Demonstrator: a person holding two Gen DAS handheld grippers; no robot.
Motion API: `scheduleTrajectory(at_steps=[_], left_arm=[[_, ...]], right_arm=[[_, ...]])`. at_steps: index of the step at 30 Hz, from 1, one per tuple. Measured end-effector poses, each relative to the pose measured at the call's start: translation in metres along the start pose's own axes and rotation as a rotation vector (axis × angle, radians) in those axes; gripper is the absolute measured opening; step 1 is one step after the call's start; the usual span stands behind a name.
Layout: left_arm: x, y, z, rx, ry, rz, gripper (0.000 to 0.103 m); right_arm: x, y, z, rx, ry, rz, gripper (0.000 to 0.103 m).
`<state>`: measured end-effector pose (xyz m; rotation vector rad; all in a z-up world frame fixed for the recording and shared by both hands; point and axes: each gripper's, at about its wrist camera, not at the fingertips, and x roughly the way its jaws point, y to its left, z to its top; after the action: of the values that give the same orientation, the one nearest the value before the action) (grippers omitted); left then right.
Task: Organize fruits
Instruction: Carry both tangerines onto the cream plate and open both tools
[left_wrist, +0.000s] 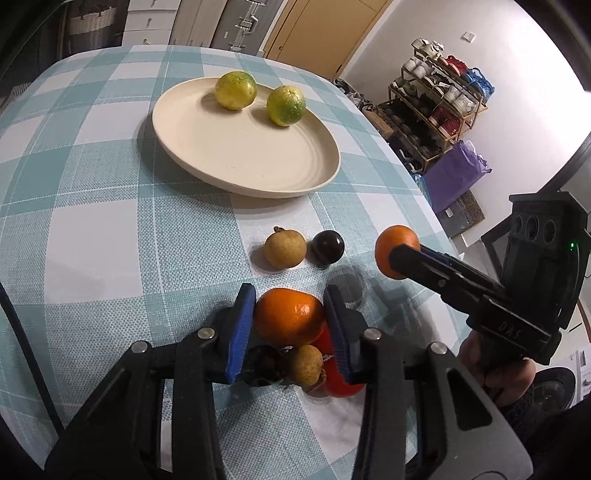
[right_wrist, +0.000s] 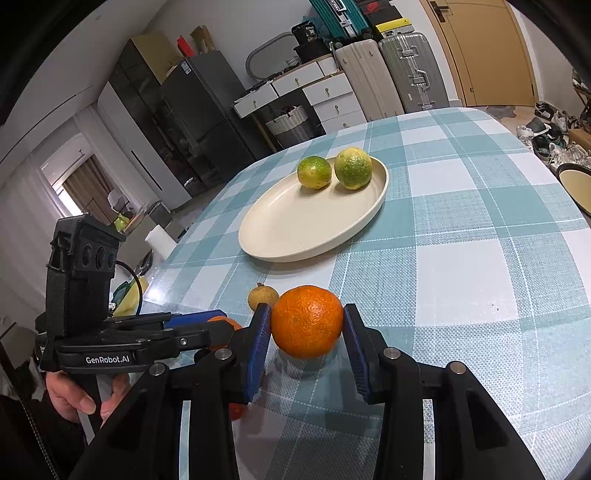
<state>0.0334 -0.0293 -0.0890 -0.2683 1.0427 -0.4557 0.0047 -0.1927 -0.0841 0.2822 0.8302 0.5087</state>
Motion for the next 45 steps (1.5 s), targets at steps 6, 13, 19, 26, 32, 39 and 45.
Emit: scheduleTrajectory(at_steps=[6, 13, 19, 26, 32, 39, 45], left_arm=[[-0.006, -0.003, -0.001, 0.024, -0.015, 0.008, 0.035], [-0.018, -0.003, 0.007, 0.040, -0.036, -0.007, 0.035], [-0.037, 0.002, 0.026, 0.029, -0.078, -0.037, 0.035], [-0.054, 0.007, 0.058, 0.032, -0.132, -0.046, 0.035], [-0.056, 0.016, 0.087, 0.016, -0.161, -0.034, 0.035], [-0.047, 0.040, 0.123, -0.046, -0.177, -0.032, 0.035], [-0.025, 0.064, 0.156, -0.096, -0.172, -0.038, 0.035]], right_arm=[[0.001, 0.002, 0.001, -0.004, 0.002, -0.005, 0.040], [0.001, 0.007, 0.005, -0.016, -0.002, -0.004, 0.040], [0.003, 0.015, 0.012, -0.035, -0.007, 0.000, 0.040], [0.009, 0.020, 0.026, -0.057, -0.012, 0.005, 0.040], [0.016, 0.025, 0.048, -0.104, -0.025, 0.006, 0.040], [0.032, 0.026, 0.081, -0.124, -0.045, 0.016, 0.040], [0.061, 0.026, 0.103, -0.129, -0.022, 0.023, 0.040]])
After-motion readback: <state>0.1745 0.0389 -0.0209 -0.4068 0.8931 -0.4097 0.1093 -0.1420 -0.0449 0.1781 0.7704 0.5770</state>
